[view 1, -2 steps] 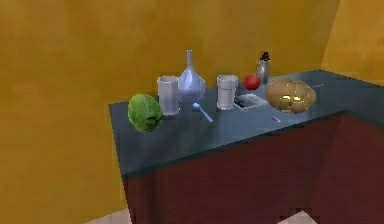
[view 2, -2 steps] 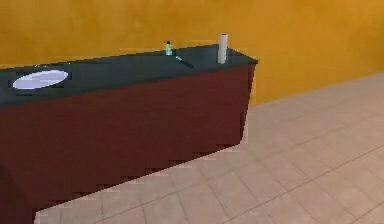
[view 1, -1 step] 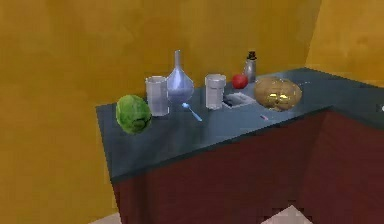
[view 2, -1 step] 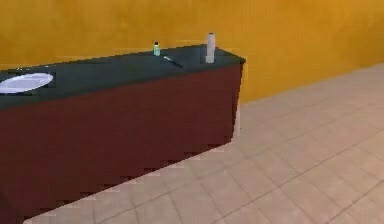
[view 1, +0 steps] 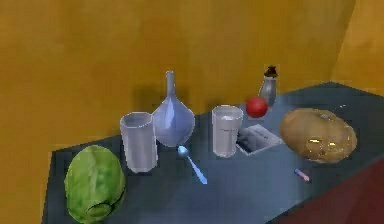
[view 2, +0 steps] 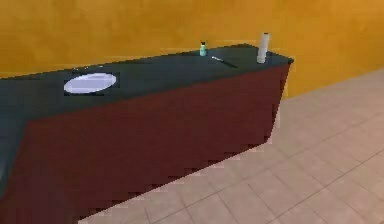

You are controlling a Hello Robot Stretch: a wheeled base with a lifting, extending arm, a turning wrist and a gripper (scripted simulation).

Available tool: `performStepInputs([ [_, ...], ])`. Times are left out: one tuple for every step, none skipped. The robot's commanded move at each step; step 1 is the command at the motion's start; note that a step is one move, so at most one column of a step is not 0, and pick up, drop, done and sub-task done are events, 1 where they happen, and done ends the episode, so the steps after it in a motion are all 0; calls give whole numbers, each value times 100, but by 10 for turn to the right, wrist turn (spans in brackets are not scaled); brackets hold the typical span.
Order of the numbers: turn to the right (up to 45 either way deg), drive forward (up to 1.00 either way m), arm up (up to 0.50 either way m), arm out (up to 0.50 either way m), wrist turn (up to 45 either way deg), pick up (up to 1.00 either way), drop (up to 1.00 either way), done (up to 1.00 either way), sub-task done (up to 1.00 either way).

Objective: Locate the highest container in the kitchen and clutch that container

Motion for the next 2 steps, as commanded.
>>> performStepInputs([
  [-450,0,0,0,0,0,0,0,0],
  [-450,0,0,0,0,0,0,0,0],
])
